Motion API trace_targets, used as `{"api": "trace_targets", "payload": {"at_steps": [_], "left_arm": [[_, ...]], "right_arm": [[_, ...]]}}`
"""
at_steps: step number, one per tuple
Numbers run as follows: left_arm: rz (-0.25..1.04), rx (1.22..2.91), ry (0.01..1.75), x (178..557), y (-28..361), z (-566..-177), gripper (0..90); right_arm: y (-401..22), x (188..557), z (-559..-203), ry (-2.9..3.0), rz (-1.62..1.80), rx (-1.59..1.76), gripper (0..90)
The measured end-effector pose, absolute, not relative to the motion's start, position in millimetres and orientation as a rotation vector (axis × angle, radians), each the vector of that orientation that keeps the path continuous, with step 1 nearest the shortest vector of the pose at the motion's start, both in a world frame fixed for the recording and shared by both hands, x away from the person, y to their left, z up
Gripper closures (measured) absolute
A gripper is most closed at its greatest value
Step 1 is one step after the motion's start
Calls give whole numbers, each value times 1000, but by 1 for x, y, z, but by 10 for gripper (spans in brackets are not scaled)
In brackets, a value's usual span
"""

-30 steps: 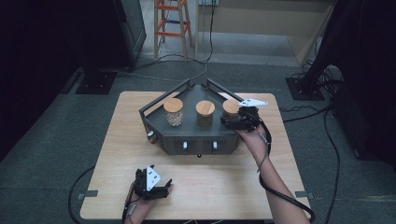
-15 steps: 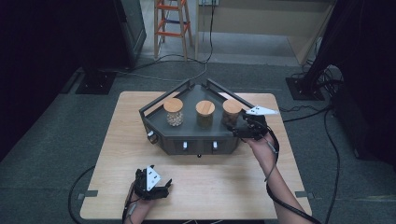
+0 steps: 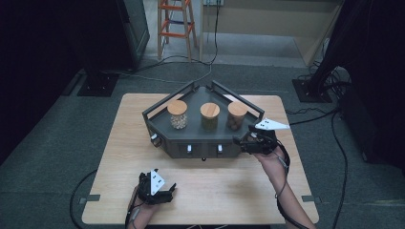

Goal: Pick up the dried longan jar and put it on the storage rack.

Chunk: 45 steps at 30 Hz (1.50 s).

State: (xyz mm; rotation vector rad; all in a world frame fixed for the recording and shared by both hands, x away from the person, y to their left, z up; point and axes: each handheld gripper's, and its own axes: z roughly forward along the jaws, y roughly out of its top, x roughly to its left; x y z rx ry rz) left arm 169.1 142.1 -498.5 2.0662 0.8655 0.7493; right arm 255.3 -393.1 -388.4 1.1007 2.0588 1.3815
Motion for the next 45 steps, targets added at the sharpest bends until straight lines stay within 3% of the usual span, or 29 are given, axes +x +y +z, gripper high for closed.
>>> {"api": "trace_targets", "payload": {"at_steps": [45], "left_arm": [[757,2094,857,170,138,-497,111]], "right_arm": [[-396,208,-434,2103,1445,864,137]]}}
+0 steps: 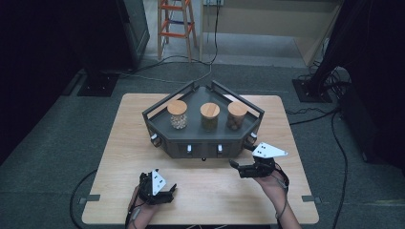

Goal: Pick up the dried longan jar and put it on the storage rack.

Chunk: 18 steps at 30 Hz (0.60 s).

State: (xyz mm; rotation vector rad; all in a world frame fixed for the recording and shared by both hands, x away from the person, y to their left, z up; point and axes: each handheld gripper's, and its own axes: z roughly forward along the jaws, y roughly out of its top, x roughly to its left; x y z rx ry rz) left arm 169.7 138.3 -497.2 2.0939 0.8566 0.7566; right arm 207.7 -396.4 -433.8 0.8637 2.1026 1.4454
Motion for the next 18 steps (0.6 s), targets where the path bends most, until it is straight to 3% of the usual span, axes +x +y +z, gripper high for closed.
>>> {"api": "trace_targets", "payload": {"at_steps": [18], "left_arm": [[758,2091,856,169,138,-497,111]], "right_arm": [[-398,197,-455,2100,1483,837,137]]}}
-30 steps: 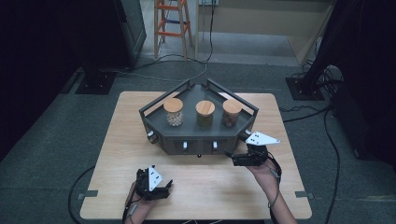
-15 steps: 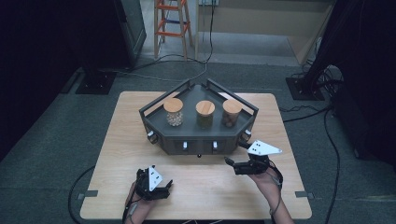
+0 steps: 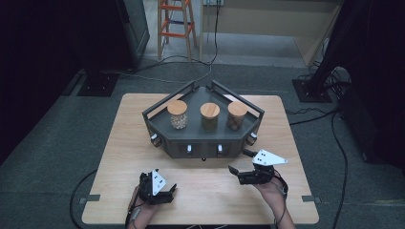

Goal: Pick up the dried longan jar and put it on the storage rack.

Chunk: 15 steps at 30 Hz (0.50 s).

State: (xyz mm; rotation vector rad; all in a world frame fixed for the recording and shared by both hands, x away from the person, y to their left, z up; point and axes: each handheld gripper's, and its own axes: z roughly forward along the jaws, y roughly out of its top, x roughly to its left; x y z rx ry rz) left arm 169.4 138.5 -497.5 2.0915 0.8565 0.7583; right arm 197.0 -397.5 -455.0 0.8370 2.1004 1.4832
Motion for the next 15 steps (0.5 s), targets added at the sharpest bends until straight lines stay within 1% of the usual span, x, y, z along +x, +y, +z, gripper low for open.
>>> {"api": "trace_targets", "payload": {"at_steps": [7,15], "left_arm": [[759,2092,855,169,138,-498,111],[756,2100,855,170,138,-497,111]], "right_arm": [[-395,195,-460,2107,1473,838,137],[-399,194,-475,2104,1490,870,137]]}}
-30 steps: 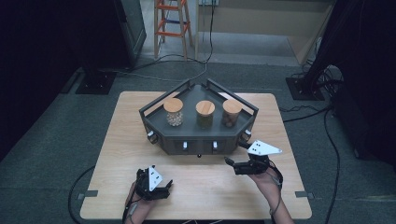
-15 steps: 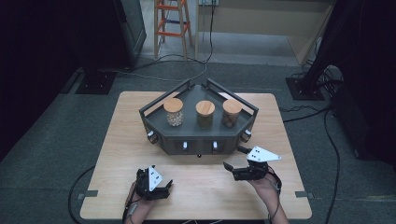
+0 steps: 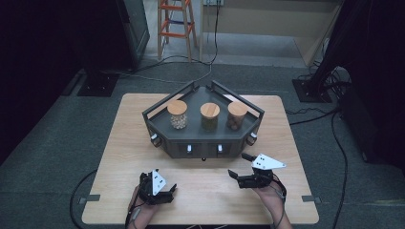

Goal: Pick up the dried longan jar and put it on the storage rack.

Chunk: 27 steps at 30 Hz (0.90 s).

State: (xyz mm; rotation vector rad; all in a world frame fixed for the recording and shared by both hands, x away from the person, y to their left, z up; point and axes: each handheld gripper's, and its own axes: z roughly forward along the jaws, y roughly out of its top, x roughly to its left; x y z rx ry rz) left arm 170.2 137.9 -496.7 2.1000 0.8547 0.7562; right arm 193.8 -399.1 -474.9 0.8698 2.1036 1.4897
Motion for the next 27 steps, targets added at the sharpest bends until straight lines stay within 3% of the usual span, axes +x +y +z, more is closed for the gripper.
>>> {"api": "trace_targets", "payload": {"at_steps": [27], "left_arm": [[751,2088,860,170,139,-497,111]], "right_arm": [[-391,210,-498,2219,1387,922,144]]}}
